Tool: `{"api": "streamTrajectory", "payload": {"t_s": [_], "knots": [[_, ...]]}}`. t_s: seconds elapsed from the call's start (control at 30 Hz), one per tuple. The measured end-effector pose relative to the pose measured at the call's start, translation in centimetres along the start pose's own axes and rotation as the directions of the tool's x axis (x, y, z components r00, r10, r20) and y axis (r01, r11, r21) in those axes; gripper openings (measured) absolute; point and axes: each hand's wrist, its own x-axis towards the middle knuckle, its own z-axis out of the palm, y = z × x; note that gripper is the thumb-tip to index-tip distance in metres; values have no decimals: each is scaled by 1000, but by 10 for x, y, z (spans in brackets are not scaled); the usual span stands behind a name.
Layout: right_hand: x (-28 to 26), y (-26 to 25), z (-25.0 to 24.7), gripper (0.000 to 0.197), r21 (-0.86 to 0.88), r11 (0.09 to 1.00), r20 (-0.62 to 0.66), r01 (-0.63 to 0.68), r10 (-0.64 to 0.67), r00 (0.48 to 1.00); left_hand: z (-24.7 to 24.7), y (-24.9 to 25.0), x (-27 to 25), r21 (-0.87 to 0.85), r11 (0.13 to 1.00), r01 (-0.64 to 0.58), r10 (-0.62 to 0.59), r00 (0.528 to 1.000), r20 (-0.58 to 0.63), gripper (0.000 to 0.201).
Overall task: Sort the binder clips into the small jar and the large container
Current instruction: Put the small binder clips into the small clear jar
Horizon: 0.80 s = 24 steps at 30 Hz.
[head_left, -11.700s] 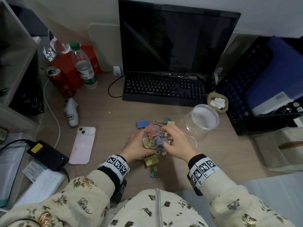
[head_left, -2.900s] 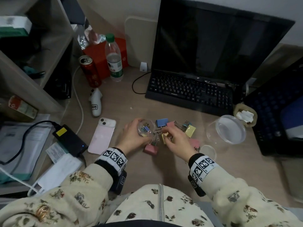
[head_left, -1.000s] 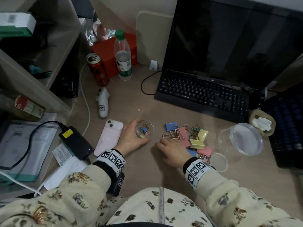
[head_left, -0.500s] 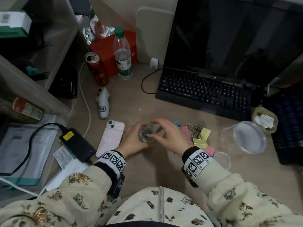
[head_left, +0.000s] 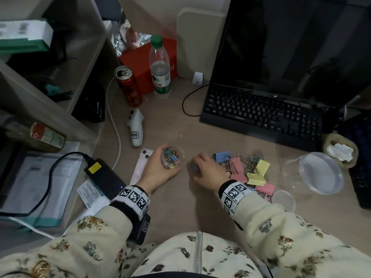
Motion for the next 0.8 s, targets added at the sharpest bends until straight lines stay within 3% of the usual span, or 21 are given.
{"api": "streamTrajectory", "payload": {"t_s": [0.1,0.23,0.37,0.5,0.67,0.8], "knots": [[-3,-1,3,18,-33,999,26,8,-7,1000,4,-2,-1,8,1000,-1,1,1000,24,82],[-18,3,5,15,-3,1000,32,-14,14,999,12,-2,-5,36,999,-17,14,997,71,79],[-38,2,-7,18,167,986,-182,-12,43,982,23,-4,-13,69,996,-51,43,993,106,80],[-52,-6,-25,22,291,955,-457,63,81,886,35,0,-18,142,985,-100,80,987,139,82],[-71,-5,-27,34,193,971,-417,140,-48,908,54,9,-25,71,990,-118,100,971,217,76],[-91,21,-22,26,198,979,-502,50,58,863,65,13,-28,95,986,-140,117,969,216,81]]}}
